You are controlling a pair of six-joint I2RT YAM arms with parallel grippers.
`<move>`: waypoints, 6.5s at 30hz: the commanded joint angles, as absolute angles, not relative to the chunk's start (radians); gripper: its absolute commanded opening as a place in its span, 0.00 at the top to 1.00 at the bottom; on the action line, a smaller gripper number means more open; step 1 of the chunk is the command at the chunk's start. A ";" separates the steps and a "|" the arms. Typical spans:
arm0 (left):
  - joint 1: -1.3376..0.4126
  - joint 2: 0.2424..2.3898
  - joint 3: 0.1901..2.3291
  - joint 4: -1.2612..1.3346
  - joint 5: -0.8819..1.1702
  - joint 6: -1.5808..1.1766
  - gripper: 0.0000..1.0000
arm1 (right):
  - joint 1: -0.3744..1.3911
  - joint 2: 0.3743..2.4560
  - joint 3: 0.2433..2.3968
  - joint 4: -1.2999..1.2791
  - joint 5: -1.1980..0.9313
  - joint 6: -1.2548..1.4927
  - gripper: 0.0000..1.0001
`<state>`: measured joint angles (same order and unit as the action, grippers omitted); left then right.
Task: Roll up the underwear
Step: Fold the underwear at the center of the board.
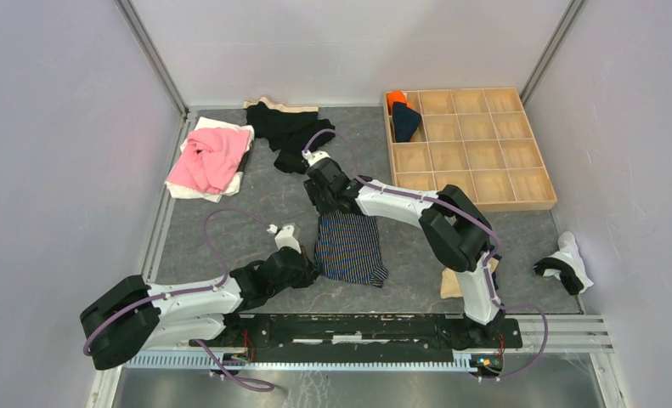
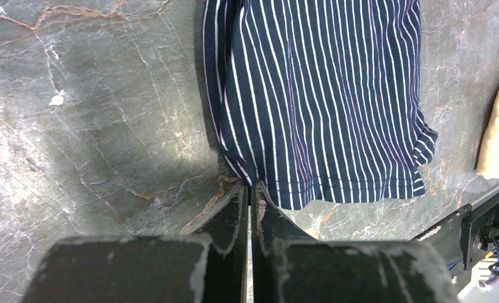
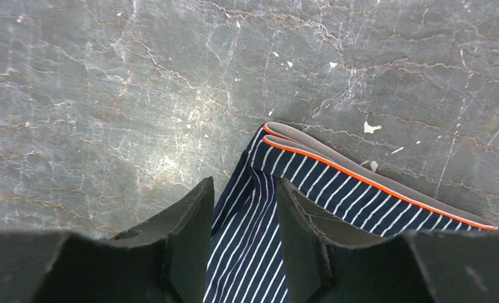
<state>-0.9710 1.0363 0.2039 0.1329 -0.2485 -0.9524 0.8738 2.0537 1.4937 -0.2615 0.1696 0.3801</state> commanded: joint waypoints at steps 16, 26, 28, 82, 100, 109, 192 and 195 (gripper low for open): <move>-0.977 1.044 0.164 0.161 -0.191 -0.874 0.98 | 0.894 2.258 1.696 -0.404 0.372 0.372 0.49; -0.978 1.043 0.150 0.166 -0.179 -0.871 0.98 | 0.894 2.331 1.729 -0.472 0.451 0.337 0.60; -0.978 1.043 0.147 0.167 -0.178 -0.871 0.98 | 0.893 2.343 1.729 -0.475 0.451 0.333 0.65; -1.171 1.144 0.783 -0.533 -0.441 -0.503 0.98 | 0.590 1.812 0.928 0.600 -0.307 0.785 1.00; -1.211 1.193 0.870 -0.710 -0.727 -0.621 0.98 | 0.549 1.817 0.854 0.875 -0.383 0.869 1.00; -1.205 1.222 0.925 -0.848 -0.872 -0.666 0.98 | 0.547 1.814 0.772 0.915 -0.377 0.821 1.00; -1.247 1.282 0.708 -0.361 -0.352 -0.485 0.46 | 0.536 1.382 0.618 0.319 -0.060 0.385 0.53; -1.247 1.235 0.735 -0.375 -0.336 -0.485 0.39 | 0.538 1.385 0.661 0.281 -0.085 0.365 0.50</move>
<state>-1.2423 1.3136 0.6651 -0.3576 -0.3374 -0.4751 0.5346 1.4052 0.5831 0.3332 -0.0689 0.4225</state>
